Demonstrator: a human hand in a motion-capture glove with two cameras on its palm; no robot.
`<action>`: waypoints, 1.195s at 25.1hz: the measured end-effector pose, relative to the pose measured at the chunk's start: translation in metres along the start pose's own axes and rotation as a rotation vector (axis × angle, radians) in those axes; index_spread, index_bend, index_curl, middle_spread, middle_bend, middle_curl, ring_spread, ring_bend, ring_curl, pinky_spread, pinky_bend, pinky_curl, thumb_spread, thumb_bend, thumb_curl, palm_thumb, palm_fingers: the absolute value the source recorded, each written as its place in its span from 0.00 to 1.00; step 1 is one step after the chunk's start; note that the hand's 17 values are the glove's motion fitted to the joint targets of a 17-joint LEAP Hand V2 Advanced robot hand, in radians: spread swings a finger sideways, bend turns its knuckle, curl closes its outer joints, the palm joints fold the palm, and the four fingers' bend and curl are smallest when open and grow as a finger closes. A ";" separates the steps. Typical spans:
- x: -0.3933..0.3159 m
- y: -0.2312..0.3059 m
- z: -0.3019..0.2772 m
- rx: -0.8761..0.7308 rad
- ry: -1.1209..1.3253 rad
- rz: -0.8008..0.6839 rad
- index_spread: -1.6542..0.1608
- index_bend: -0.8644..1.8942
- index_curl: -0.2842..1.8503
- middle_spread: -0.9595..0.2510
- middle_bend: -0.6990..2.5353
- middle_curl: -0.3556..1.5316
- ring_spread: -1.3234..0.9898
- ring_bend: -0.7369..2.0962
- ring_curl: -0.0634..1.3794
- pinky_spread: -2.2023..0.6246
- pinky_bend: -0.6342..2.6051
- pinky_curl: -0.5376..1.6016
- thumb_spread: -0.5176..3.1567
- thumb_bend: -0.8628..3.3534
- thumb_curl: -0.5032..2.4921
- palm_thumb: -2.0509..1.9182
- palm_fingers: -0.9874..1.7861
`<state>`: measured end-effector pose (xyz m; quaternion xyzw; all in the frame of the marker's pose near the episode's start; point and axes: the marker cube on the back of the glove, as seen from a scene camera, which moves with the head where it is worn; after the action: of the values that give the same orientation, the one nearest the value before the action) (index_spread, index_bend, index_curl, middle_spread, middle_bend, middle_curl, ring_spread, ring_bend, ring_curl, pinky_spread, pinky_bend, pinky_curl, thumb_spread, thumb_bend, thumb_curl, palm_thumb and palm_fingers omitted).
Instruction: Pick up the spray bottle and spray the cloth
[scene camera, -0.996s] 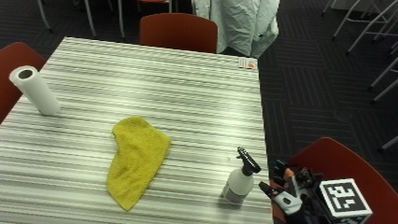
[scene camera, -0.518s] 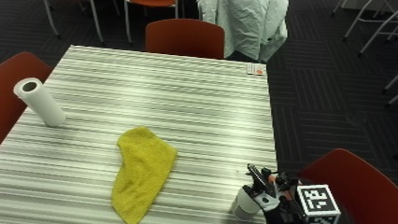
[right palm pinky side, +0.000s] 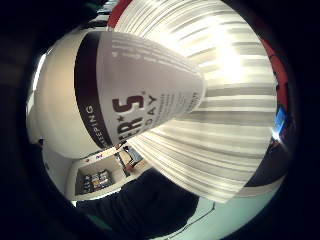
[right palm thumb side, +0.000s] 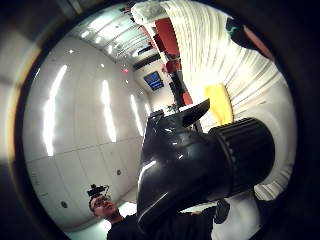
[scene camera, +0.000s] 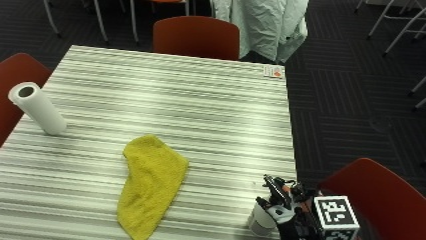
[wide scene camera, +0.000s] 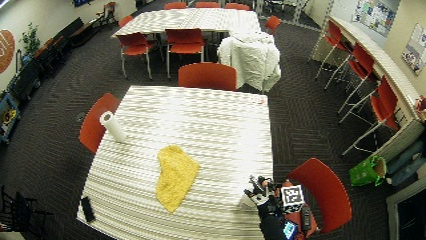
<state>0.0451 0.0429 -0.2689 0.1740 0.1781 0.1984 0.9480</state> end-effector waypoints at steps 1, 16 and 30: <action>0.000 -0.001 0.000 0.000 -0.005 -0.012 0.72 0.39 0.29 0.78 0.28 0.38 0.61 0.39 0.28 0.84 0.26 0.39 0.39 0.21 0.36 0.77 0.50; -0.007 -0.010 0.004 0.037 -0.013 -0.085 0.79 0.50 0.36 0.75 0.39 0.45 0.52 0.44 0.32 0.79 0.20 0.31 0.31 0.21 0.39 0.82 0.70; -0.033 -0.013 -0.012 0.082 0.015 -0.067 0.81 0.52 0.39 0.74 0.41 0.48 0.50 0.46 0.37 0.77 0.22 0.30 0.25 0.20 0.42 0.83 0.69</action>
<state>0.0158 0.0204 -0.2756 0.2051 0.1990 0.1604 0.9448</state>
